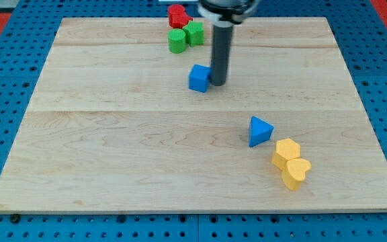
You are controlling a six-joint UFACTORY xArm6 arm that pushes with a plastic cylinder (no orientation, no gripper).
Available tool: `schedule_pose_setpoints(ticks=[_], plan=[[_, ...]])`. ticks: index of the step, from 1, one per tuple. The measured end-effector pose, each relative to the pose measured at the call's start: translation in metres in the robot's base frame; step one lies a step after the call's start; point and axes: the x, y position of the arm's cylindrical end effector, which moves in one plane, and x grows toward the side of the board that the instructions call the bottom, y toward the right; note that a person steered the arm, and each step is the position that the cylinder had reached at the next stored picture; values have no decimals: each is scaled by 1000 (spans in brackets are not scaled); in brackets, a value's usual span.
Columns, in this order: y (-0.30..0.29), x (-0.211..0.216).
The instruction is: Move your arm towards the yellow heart
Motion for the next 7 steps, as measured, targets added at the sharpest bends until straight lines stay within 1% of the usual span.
schedule_pose_setpoints(ticks=[1, 2, 3, 4, 5, 6, 7], plan=[[-14, 0], [21, 0], [89, 1], [193, 16], [294, 54], [322, 73], [321, 105]])
